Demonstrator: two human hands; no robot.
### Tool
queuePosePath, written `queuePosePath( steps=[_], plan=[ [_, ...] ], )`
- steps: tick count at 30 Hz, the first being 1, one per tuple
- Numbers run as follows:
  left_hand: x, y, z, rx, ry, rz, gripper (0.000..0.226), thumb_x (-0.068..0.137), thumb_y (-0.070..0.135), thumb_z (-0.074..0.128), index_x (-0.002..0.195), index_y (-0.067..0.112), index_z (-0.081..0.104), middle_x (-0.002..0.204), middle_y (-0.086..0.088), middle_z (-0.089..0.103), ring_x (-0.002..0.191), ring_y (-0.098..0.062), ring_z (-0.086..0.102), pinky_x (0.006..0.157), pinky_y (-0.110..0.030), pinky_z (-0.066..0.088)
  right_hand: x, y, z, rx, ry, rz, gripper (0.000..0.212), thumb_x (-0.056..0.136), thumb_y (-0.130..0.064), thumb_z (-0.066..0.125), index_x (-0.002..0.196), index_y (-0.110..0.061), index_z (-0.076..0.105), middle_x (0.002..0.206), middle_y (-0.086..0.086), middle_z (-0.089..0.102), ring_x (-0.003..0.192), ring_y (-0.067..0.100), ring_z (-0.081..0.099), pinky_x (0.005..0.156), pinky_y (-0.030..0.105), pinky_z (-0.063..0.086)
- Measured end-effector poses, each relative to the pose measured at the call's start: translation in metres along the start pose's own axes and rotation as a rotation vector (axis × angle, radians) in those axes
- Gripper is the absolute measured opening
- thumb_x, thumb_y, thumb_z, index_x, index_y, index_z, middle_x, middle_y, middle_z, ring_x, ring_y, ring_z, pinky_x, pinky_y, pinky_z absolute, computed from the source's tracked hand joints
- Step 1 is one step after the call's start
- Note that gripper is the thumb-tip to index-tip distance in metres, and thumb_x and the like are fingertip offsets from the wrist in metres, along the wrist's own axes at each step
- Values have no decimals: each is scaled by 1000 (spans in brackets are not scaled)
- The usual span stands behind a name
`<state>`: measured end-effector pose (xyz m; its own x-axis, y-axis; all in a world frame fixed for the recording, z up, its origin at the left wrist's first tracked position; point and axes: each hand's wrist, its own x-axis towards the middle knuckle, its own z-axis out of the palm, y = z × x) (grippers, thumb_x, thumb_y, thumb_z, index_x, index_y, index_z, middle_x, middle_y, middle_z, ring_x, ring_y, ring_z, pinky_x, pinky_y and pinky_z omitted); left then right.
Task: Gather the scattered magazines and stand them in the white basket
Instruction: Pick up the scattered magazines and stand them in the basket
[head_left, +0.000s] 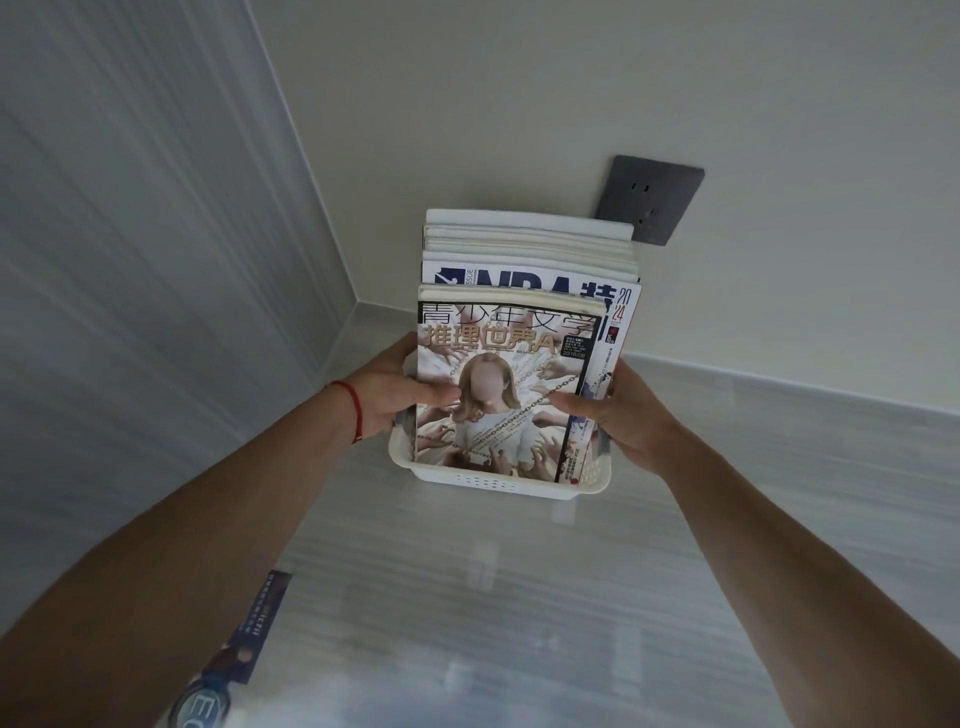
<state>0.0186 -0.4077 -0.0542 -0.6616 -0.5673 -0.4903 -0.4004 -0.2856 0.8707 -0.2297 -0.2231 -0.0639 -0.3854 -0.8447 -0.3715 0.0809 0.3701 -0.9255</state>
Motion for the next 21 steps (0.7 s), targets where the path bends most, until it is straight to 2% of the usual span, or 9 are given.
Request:
queuePosePath(
  steps=[5,7,8,10,12,14,17,19,21],
  plan=[
    [-33,8,10,104,107,-104,55,70,10,93,104,41,65,104,5,78,99,-22,73,59,-44,61,-20,3,6,-38,-11,-51,66,71,-1,89,126,-26,62,113,-4,78,104,15,75,93,49,59],
    [-47,4,15,82,143,-143,62,70,9,93,113,41,62,108,2,77,102,-25,71,65,-51,62,-26,4,10,-68,-20,-45,66,70,-2,90,125,-26,63,112,-5,78,103,14,75,92,48,59],
    [-56,0,18,69,160,-156,61,70,9,93,110,44,63,106,3,78,101,-24,71,66,-54,62,-29,5,12,-83,-29,-34,67,69,-3,91,125,-27,63,111,-5,78,102,14,75,91,48,59],
    [-75,-10,22,45,194,-154,54,69,10,94,93,50,65,95,8,79,89,-18,73,54,-46,61,-34,4,16,-115,-65,-21,67,69,-5,92,125,-29,63,111,-6,78,105,17,74,93,47,58],
    [-99,-24,23,12,246,-169,58,68,11,95,100,47,63,91,9,80,73,-19,75,51,-46,60,-38,0,24,-158,-132,-27,70,68,-8,93,126,-31,62,112,-8,78,107,17,72,92,44,56],
    [-127,-38,25,-9,298,-189,64,65,13,96,105,48,60,93,5,80,66,-28,71,58,-60,61,-43,-5,35,-205,-212,-51,70,69,-10,93,128,-31,61,112,-12,77,106,12,73,87,36,57],
    [-172,-54,26,-36,401,-208,59,63,17,96,99,47,60,94,2,81,89,-40,70,71,-75,54,-49,-14,59,-270,-352,-92,65,72,-10,92,127,-29,63,109,-15,77,100,4,74,74,20,57],
    [-201,-65,25,-62,488,-226,57,64,18,95,103,42,60,91,4,80,92,-41,71,69,-68,57,-51,-22,80,-308,-440,-107,63,72,-8,91,124,-30,63,105,-19,77,92,-3,73,65,12,56],
    [-229,-78,22,-113,561,-232,53,65,19,94,101,39,60,84,1,80,69,-34,69,58,-55,60,-51,-30,106,-356,-534,-126,63,73,-7,90,124,-31,63,105,-17,77,94,0,74,71,18,58]
  ],
)
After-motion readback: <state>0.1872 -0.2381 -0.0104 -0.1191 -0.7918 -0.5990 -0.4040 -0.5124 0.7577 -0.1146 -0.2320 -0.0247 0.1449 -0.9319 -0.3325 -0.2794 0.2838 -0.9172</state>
